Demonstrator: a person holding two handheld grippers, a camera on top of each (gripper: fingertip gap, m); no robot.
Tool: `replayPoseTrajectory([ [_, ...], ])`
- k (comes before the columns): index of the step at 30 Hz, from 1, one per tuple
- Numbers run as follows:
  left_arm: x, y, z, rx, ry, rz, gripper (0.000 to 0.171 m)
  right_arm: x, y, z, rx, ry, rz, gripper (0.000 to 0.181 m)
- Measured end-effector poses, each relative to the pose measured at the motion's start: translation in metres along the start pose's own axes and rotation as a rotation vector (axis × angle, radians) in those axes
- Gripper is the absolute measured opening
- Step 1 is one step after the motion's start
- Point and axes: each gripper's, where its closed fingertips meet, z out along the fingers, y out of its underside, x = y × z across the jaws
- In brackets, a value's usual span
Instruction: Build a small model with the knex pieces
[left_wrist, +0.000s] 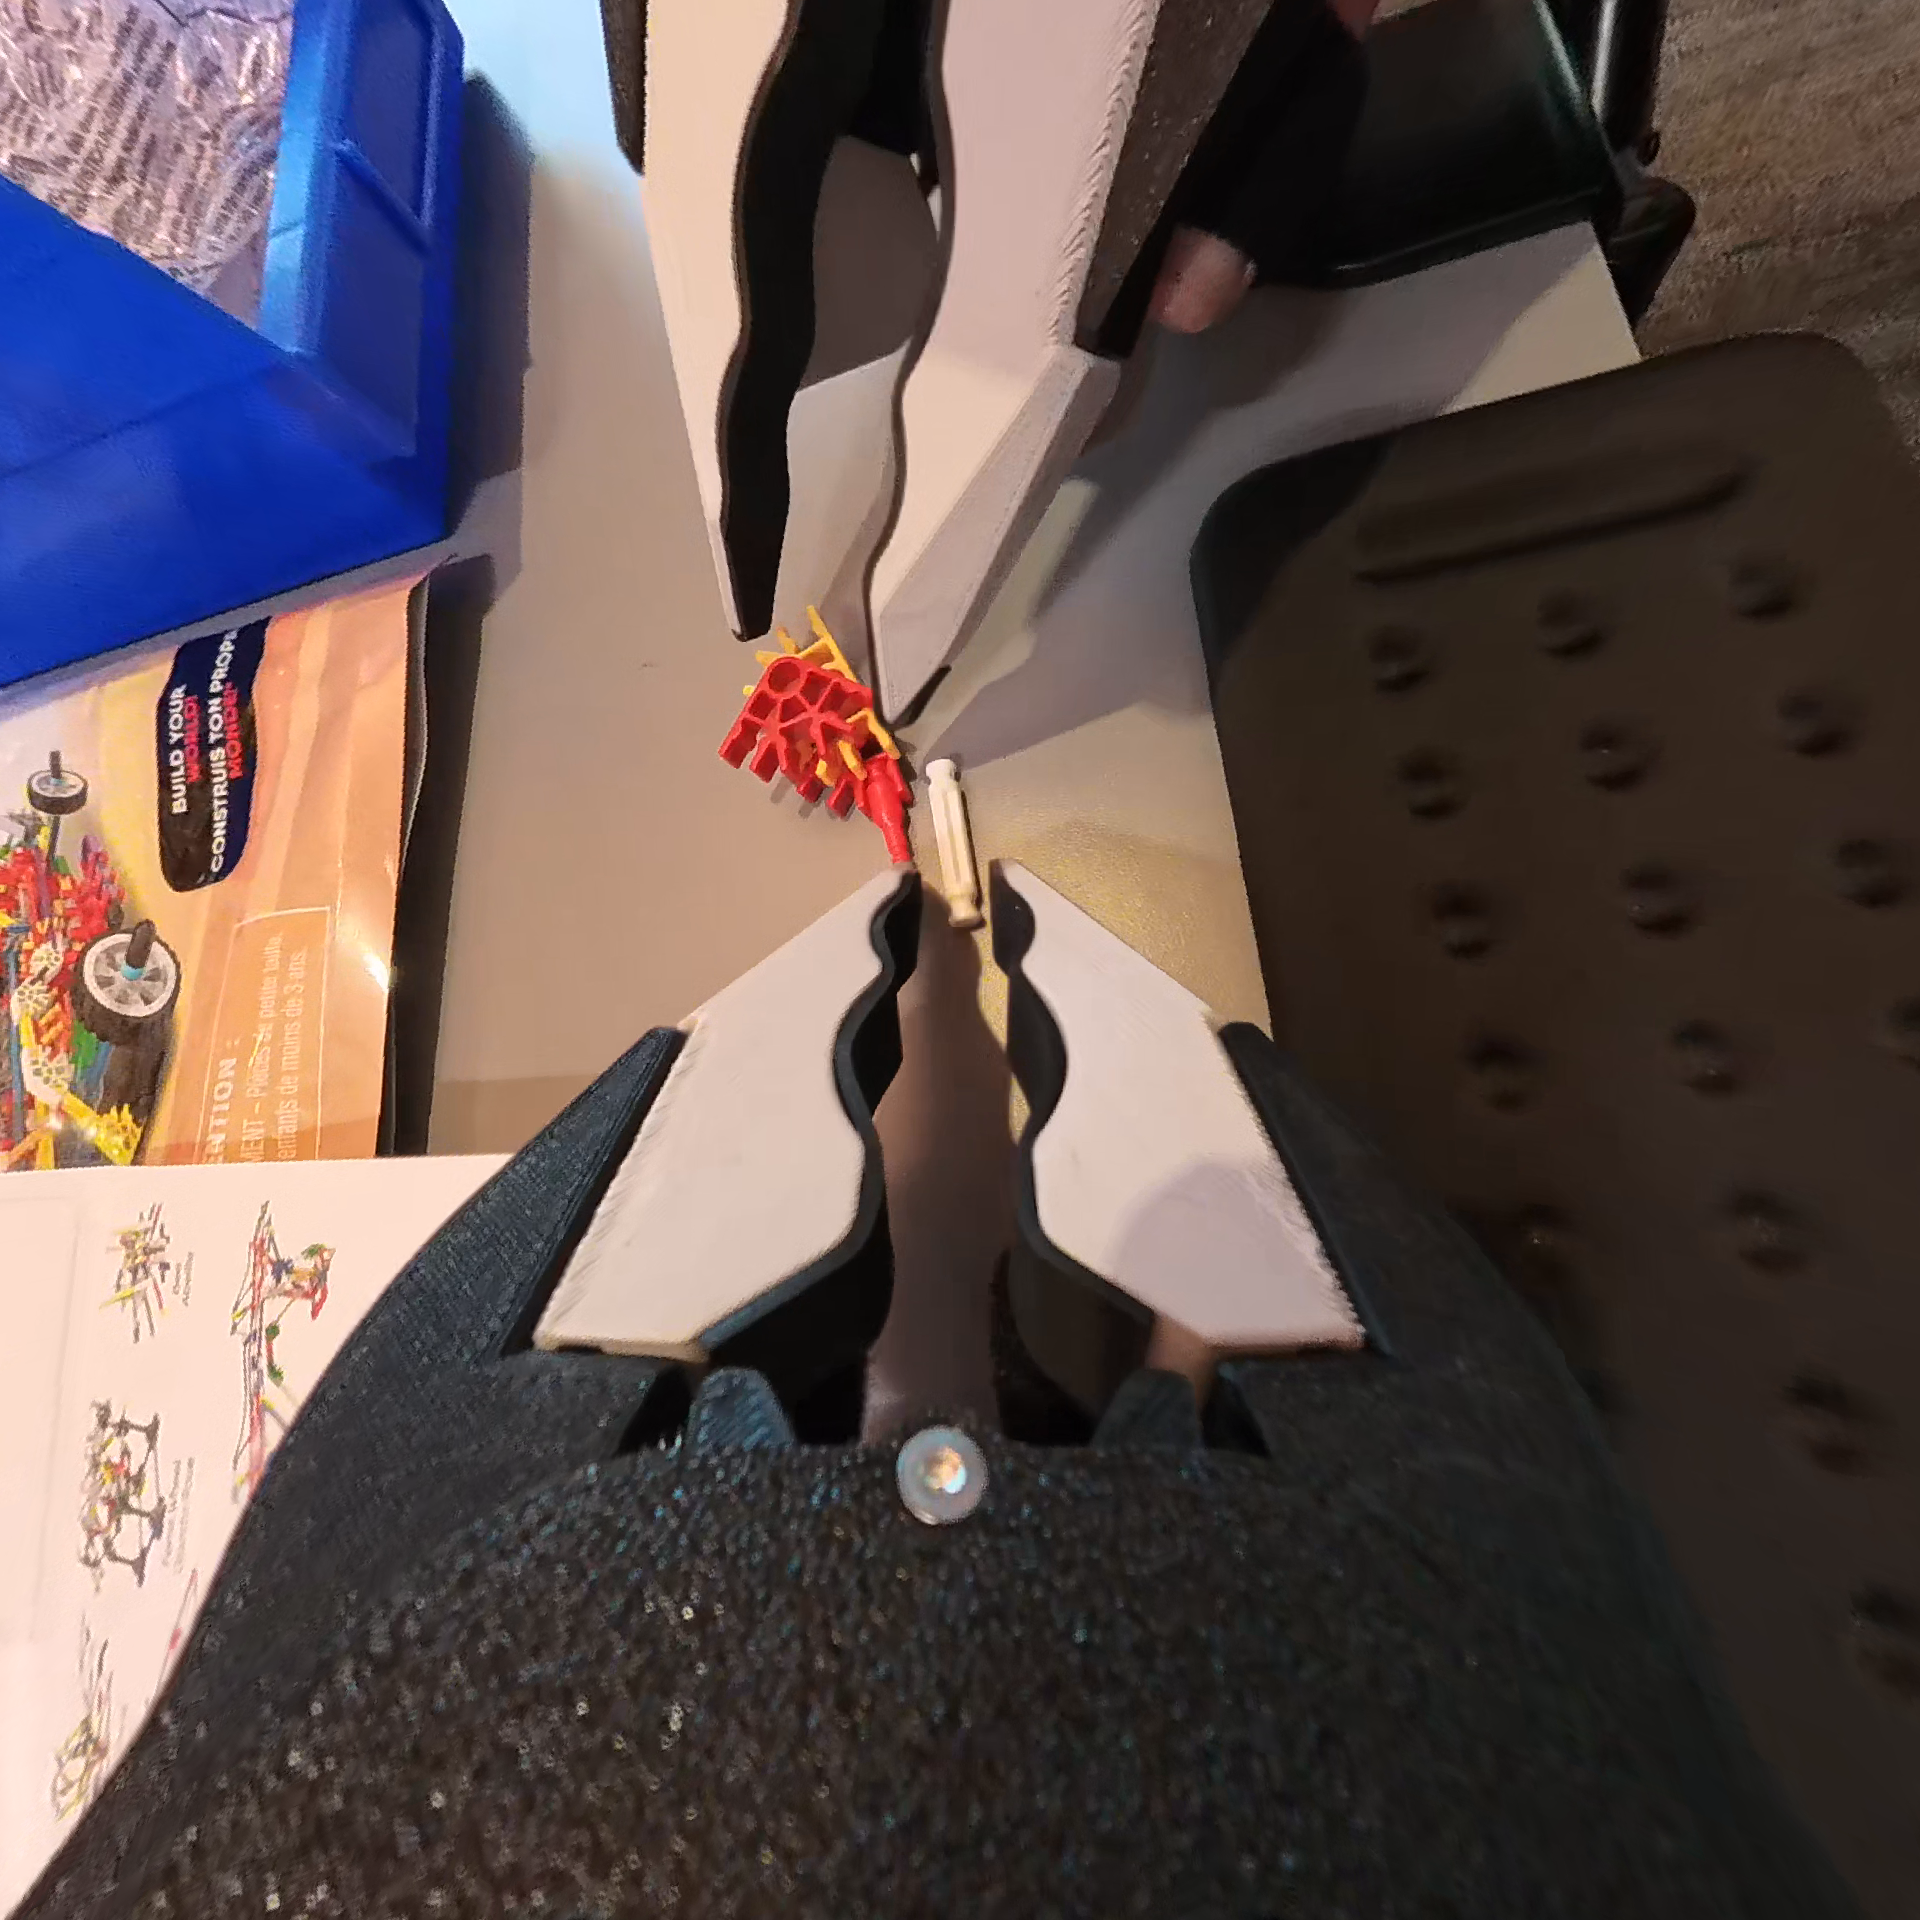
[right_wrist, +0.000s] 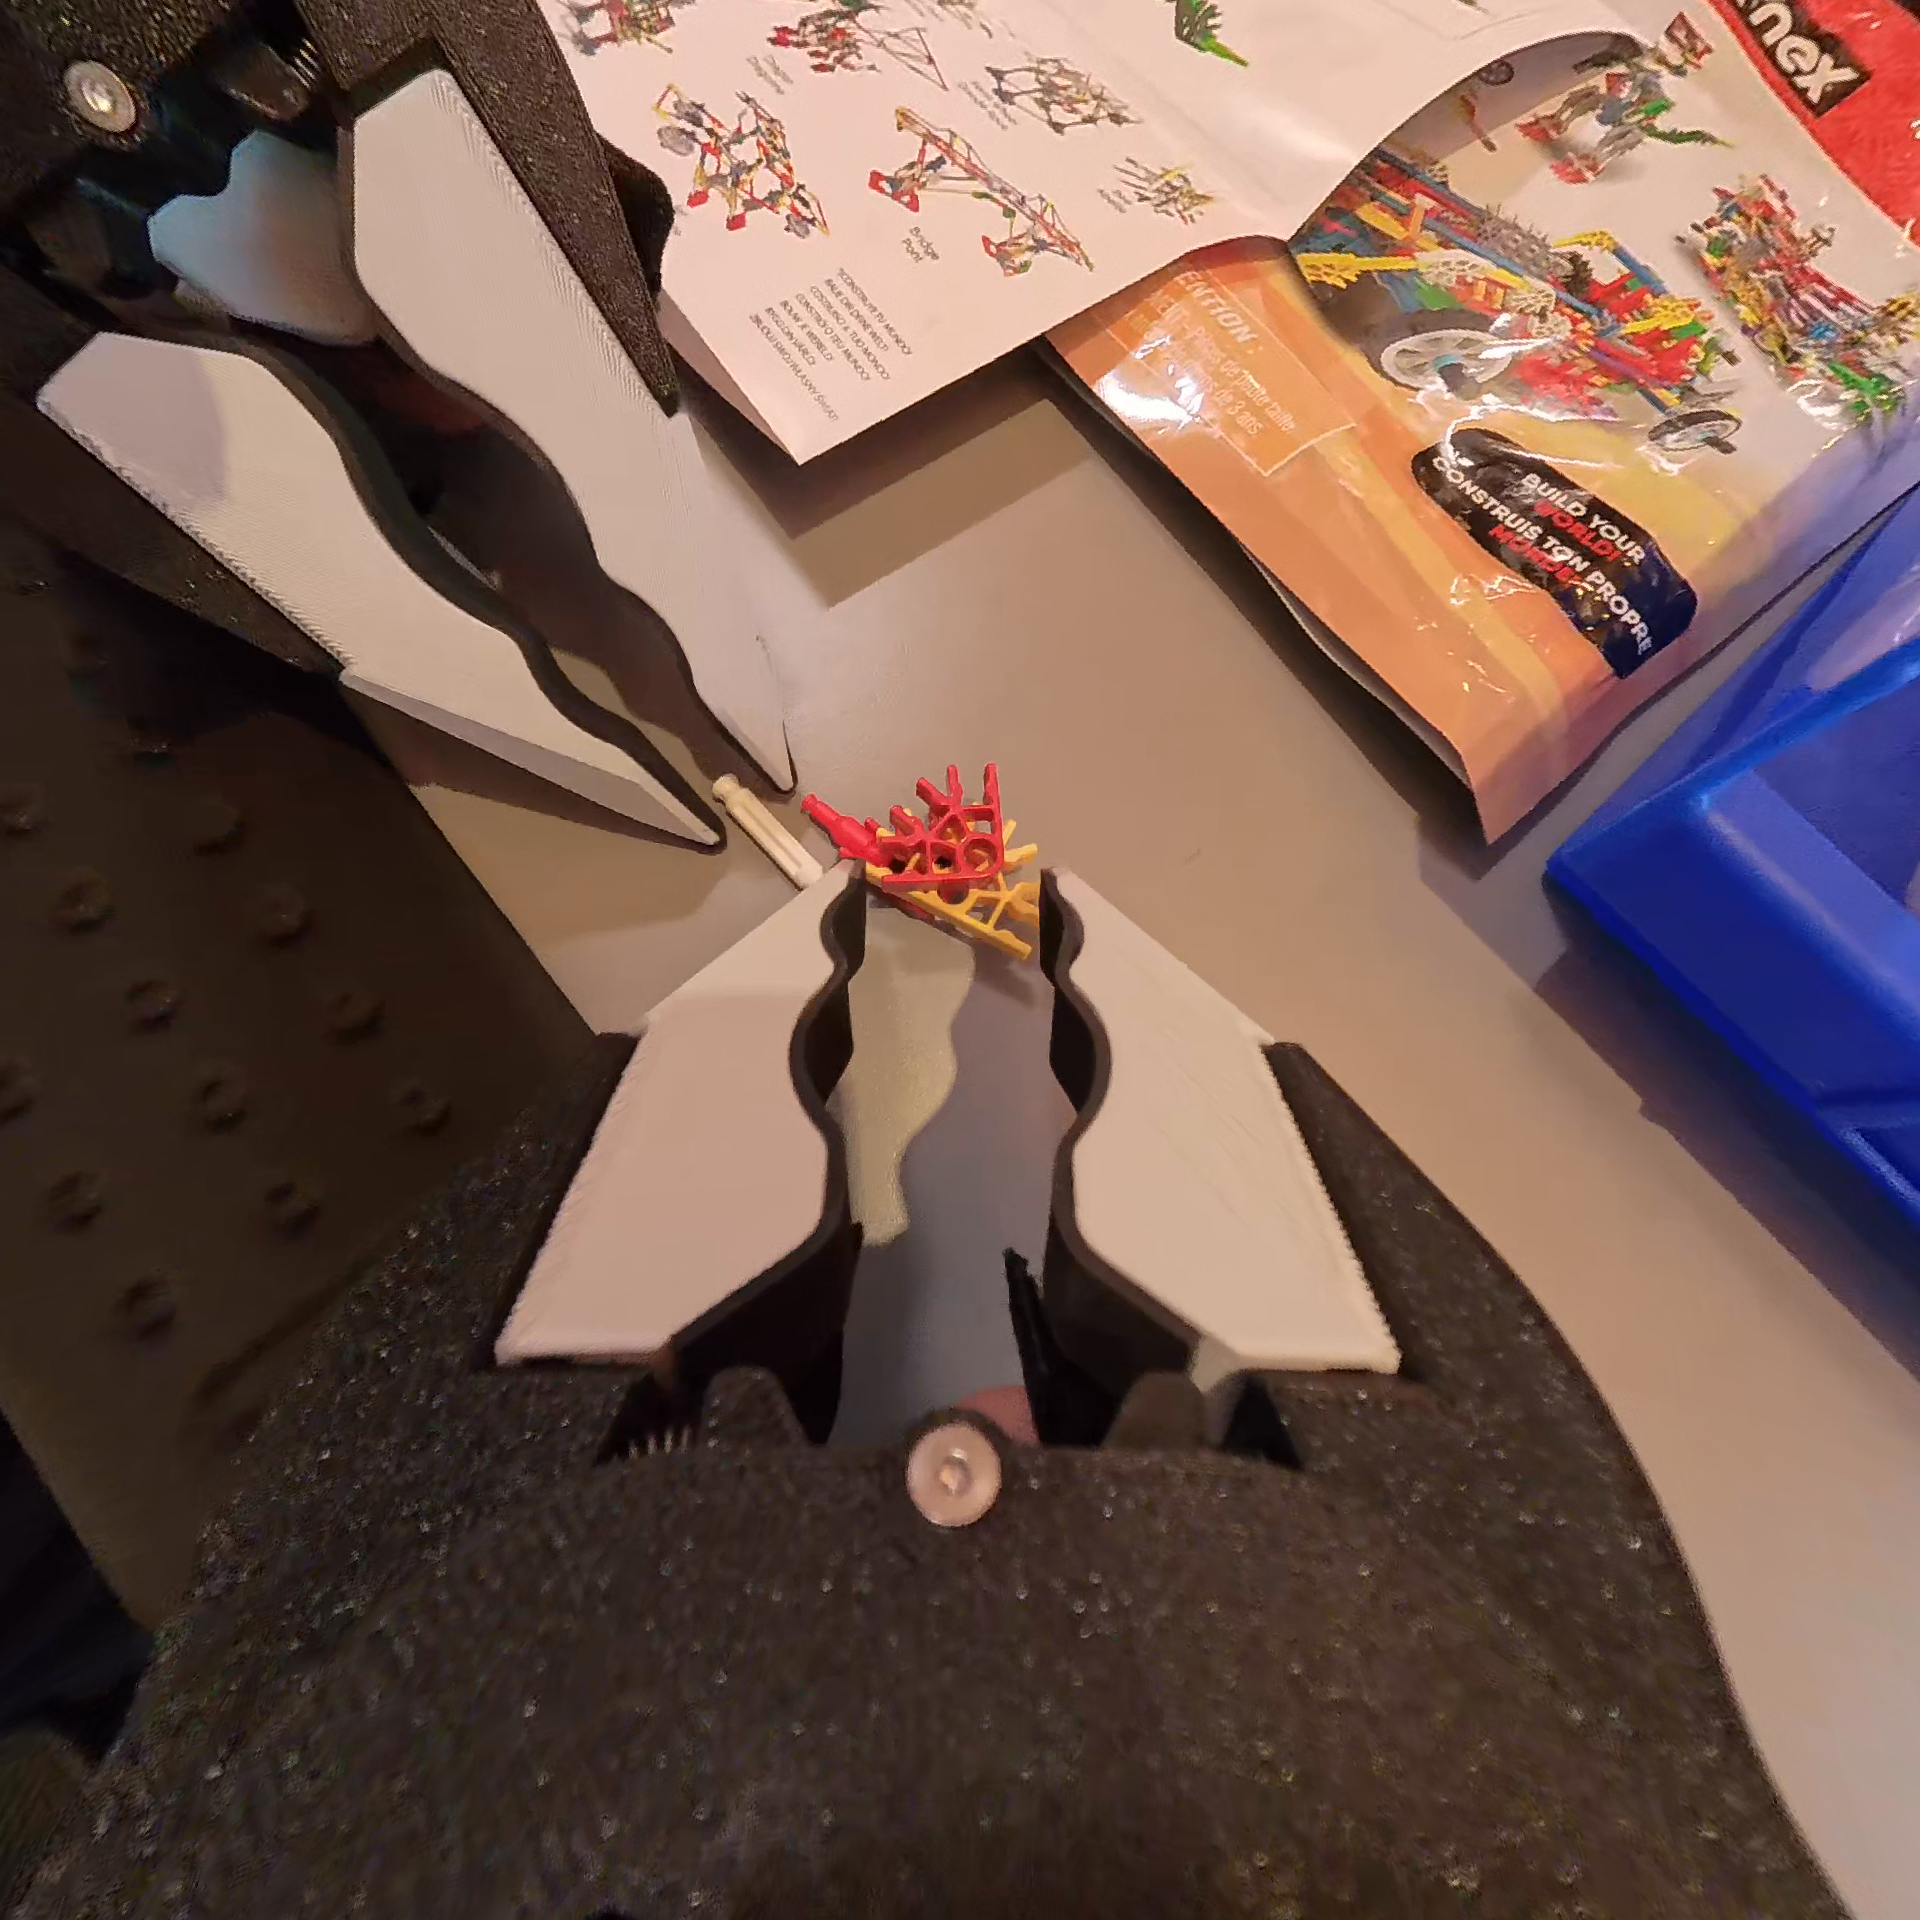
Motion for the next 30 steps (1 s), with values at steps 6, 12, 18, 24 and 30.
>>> replayPoseTrajectory([
  [6, 0.001, 0.001, -0.001, -0.003, -0.004, 0.017, 0.003, 0.0, 0.0, 0.003, -0.009, -0.005, 0.011, 0.033],
  [12, 0.001, 0.008, -0.009, -0.006, 0.0, -0.007, 0.002, -0.007, -0.005, 0.001, 0.017, -0.034, 0.018, 0.033],
  [18, -0.005, 0.009, -0.015, 0.014, -0.013, -0.038, 0.003, 0.001, -0.004, 0.0, 0.014, -0.009, 0.01, 0.038],
  [24, -0.007, 0.013, -0.015, 0.003, -0.022, -0.064, 0.003, 0.0, -0.009, 0.004, 0.009, -0.006, 0.013, 0.037],
  [30, -0.007, 0.013, -0.014, -0.001, -0.029, -0.054, 0.003, -0.001, -0.01, 0.012, 0.001, -0.06, 0.085, 0.027],
])
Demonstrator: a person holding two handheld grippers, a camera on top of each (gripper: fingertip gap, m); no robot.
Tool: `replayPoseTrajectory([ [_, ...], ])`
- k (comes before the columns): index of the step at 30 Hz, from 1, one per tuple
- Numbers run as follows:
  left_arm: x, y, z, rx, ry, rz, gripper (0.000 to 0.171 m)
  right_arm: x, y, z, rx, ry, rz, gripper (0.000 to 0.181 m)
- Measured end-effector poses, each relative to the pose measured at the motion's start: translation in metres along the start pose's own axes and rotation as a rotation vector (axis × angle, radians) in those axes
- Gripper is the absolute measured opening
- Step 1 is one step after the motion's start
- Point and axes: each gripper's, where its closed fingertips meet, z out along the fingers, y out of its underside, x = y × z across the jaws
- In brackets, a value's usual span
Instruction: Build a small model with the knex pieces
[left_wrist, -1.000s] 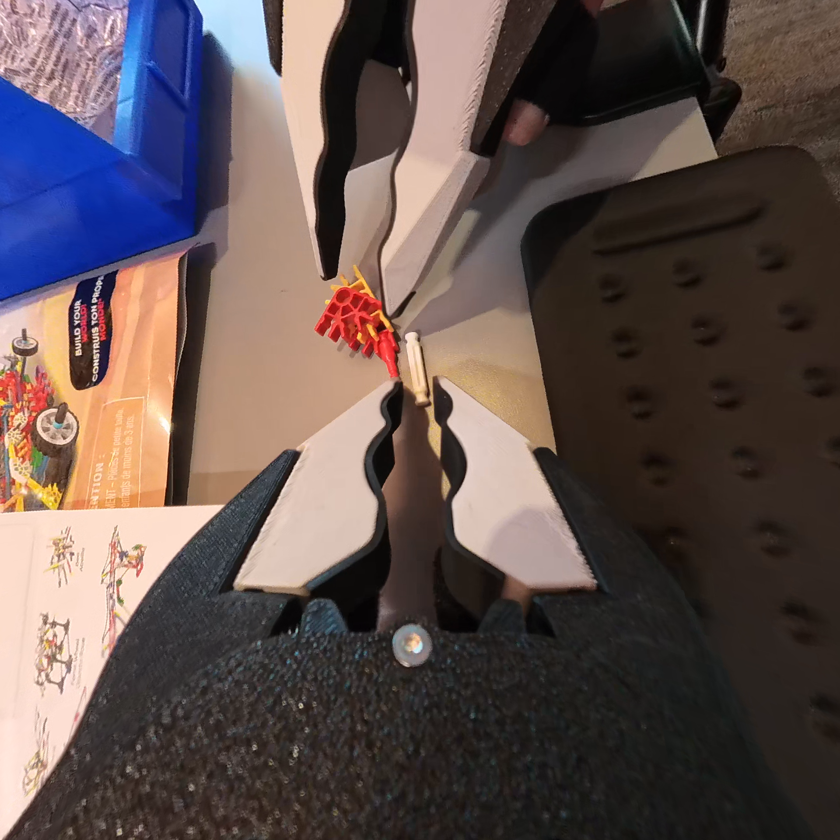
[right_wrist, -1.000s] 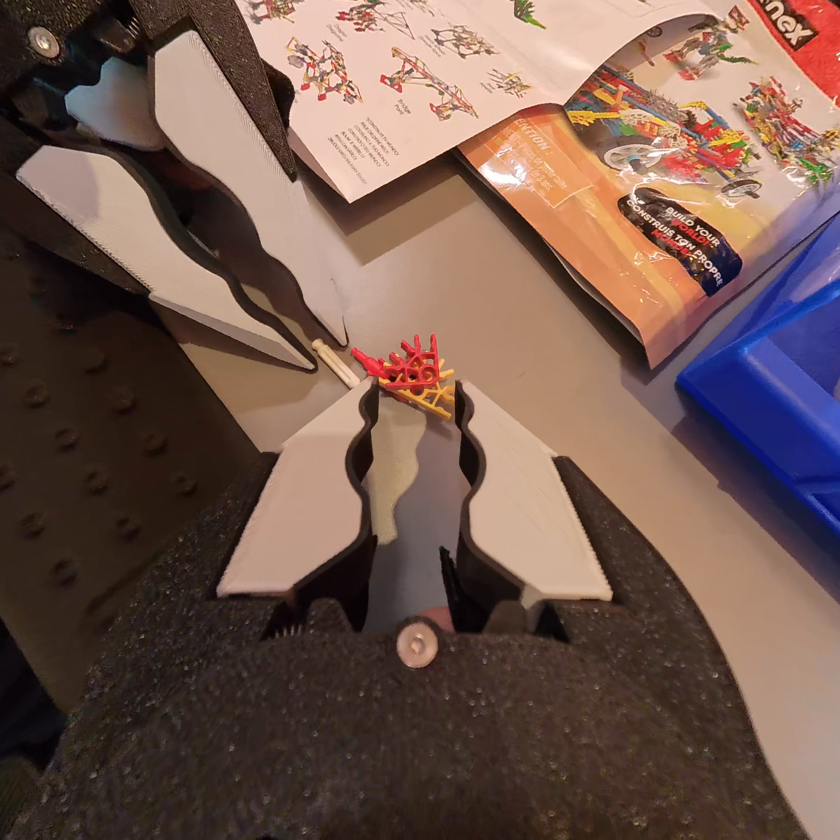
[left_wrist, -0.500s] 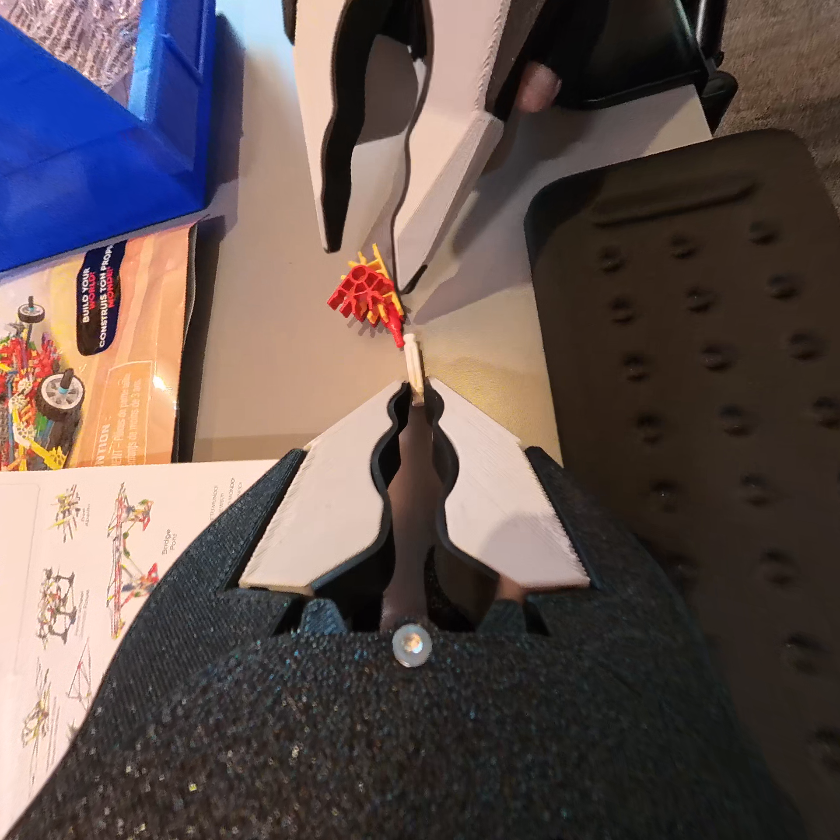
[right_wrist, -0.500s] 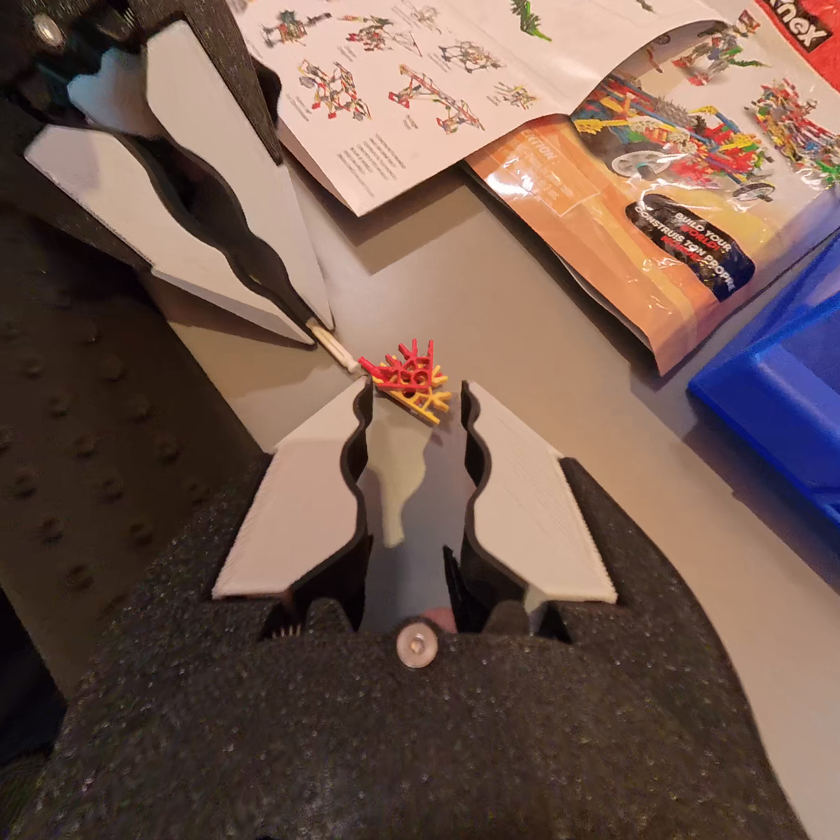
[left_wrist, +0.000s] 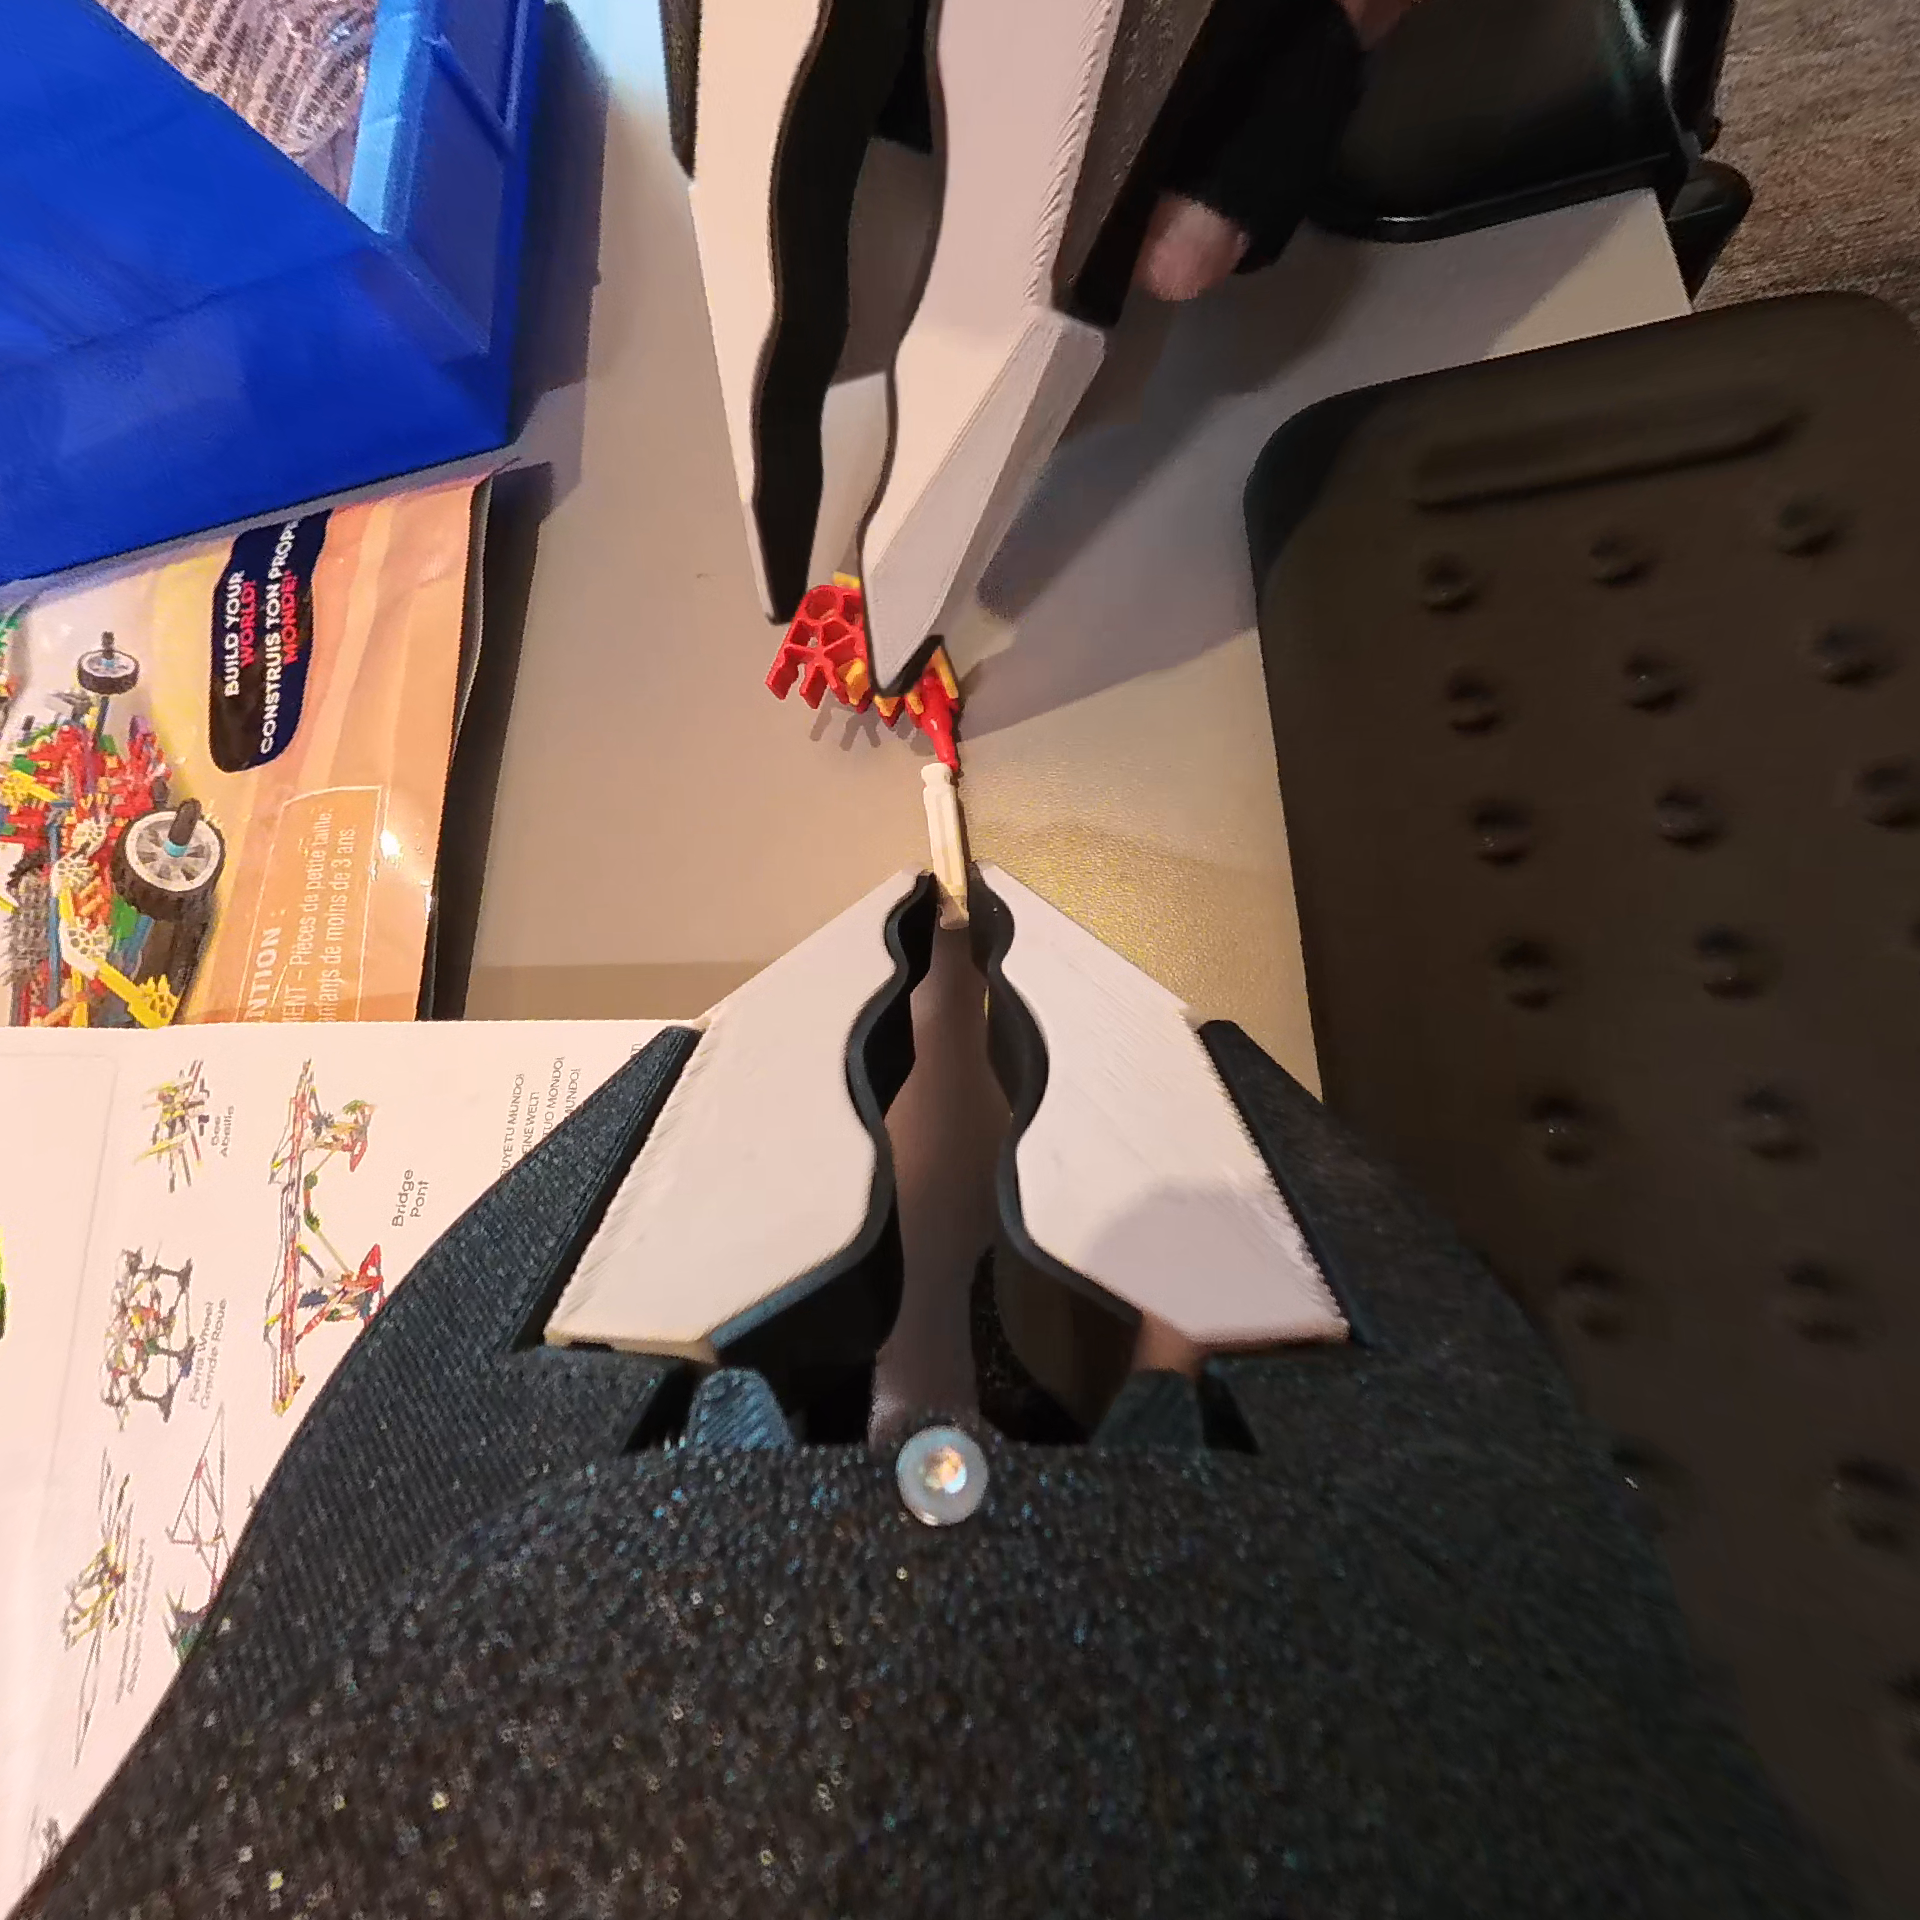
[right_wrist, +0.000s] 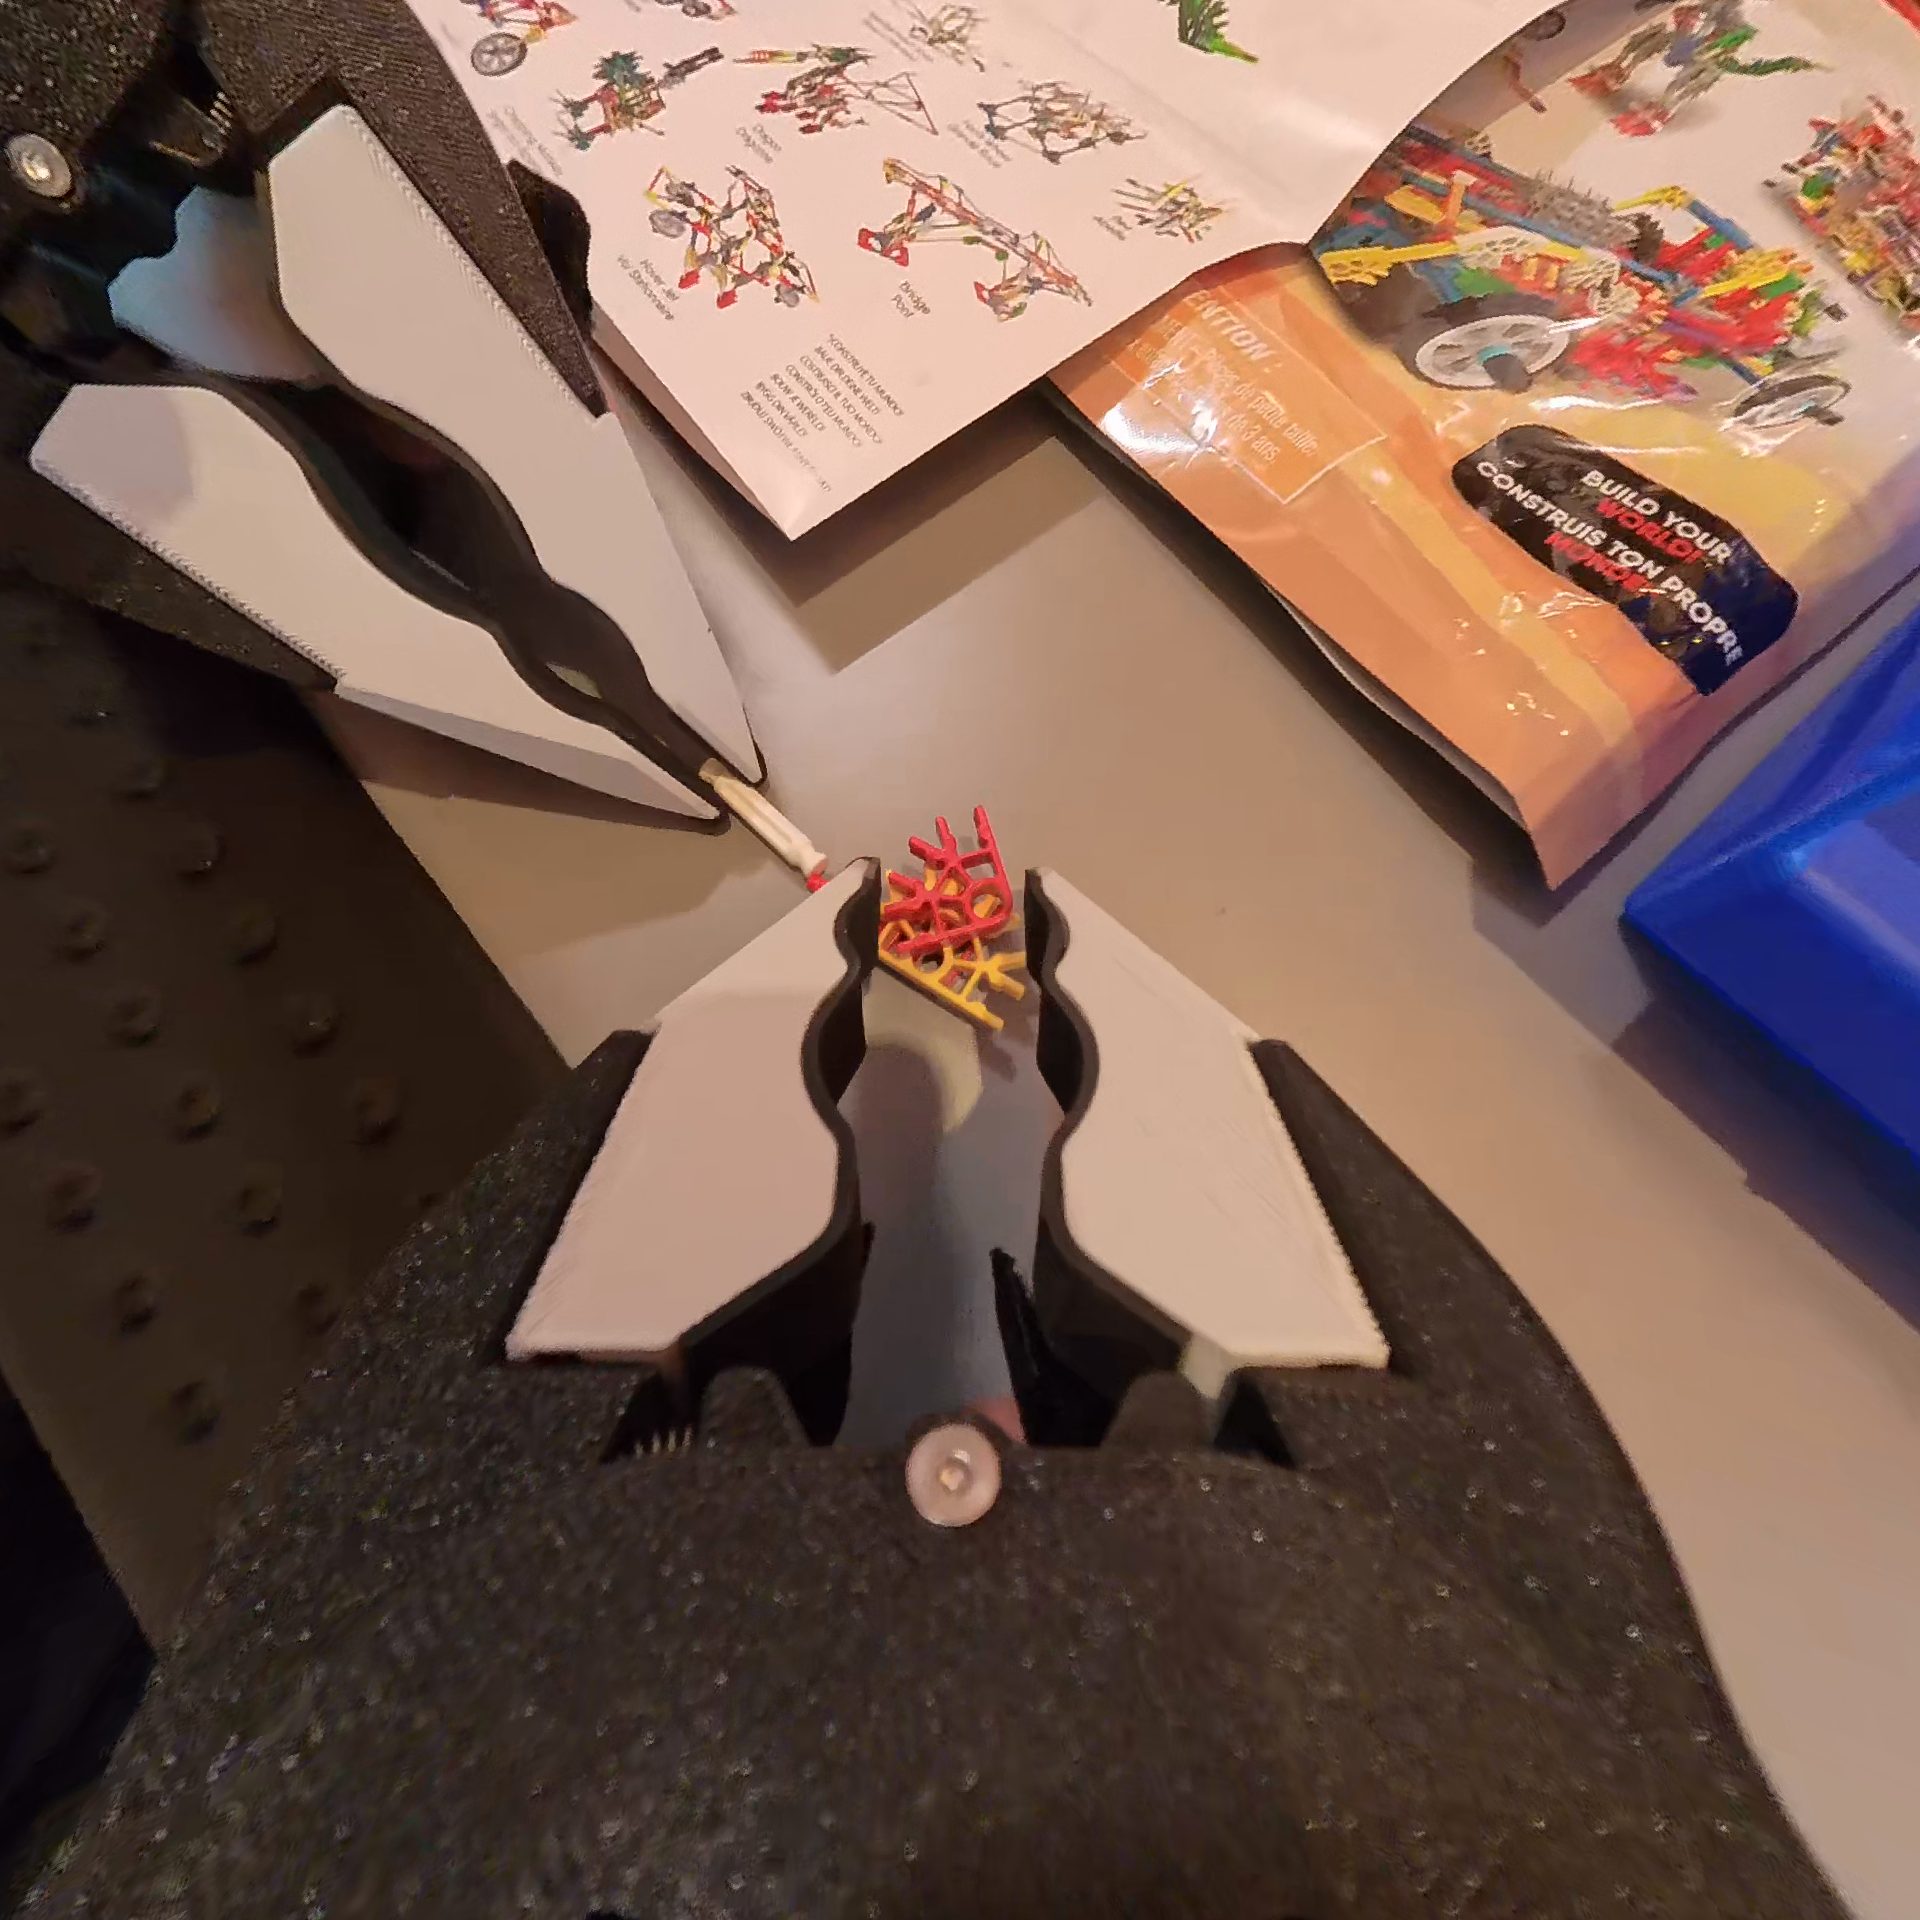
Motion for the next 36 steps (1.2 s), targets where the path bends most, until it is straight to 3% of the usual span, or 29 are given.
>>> replayPoseTrajectory([
  [11, -0.001, 0.001, 0.0, -0.002, 0.0, -0.004, 0.003, -0.001, -0.007, -0.003, 0.055, -0.008, 0.044, 0.023],
  [19, 0.004, 0.006, -0.004, -0.021, 0.013, -0.012, 0.003, -0.021, -0.022, -0.012, 0.097, -0.017, 0.015, 0.023],
  [23, 0.003, 0.005, -0.009, 0.004, 0.022, -0.045, 0.017, -0.028, -0.033, -0.016, 0.132, -0.014, -0.001, 0.023],
  [30, -0.008, -0.007, -0.033, 0.148, -0.001, -0.117, 0.025, -0.036, -0.05, -0.024, 0.208, 0.033, -0.093, 0.023],
  [36, -0.021, -0.034, -0.072, 0.409, 0.089, -0.306, 0.023, -0.042, -0.064, -0.029, 0.247, 0.106, -0.214, 0.023],
])
